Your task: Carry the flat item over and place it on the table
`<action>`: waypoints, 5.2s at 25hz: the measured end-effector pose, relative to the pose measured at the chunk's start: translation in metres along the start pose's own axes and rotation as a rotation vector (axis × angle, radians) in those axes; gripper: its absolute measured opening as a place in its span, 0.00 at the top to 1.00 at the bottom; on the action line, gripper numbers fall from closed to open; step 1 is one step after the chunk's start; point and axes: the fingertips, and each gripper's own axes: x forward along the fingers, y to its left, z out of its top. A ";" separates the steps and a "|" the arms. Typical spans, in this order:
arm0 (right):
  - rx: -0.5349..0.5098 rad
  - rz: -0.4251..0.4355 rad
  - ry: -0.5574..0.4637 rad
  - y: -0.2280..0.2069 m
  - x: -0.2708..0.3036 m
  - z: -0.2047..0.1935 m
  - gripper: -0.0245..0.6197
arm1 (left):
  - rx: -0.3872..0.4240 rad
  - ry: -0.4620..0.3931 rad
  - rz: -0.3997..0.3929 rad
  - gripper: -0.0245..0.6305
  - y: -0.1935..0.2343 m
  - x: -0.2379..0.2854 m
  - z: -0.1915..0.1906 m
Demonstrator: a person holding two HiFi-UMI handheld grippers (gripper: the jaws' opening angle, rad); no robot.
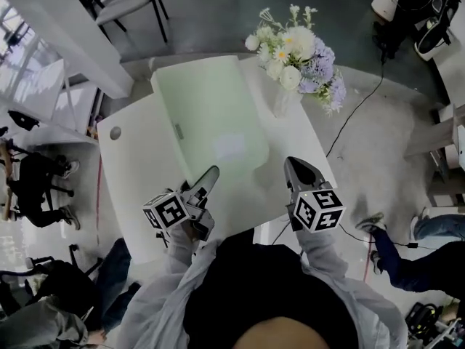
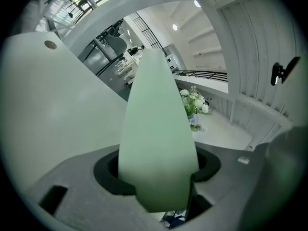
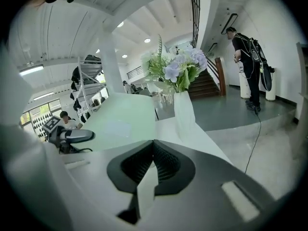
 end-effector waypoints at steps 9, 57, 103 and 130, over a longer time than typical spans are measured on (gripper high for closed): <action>0.012 -0.016 0.035 -0.017 0.019 -0.002 0.95 | -0.207 0.041 -0.074 0.53 0.022 0.041 0.011; 0.024 0.005 0.142 -0.039 0.077 -0.028 0.95 | 0.149 0.173 0.365 0.40 0.133 0.081 0.028; 0.018 -0.034 -0.090 0.040 -0.111 -0.071 0.95 | 0.621 0.042 0.103 0.91 -0.043 -0.063 -0.080; -0.041 -0.071 -0.108 0.097 -0.193 -0.137 0.95 | 0.651 0.077 0.049 0.96 -0.052 -0.157 -0.150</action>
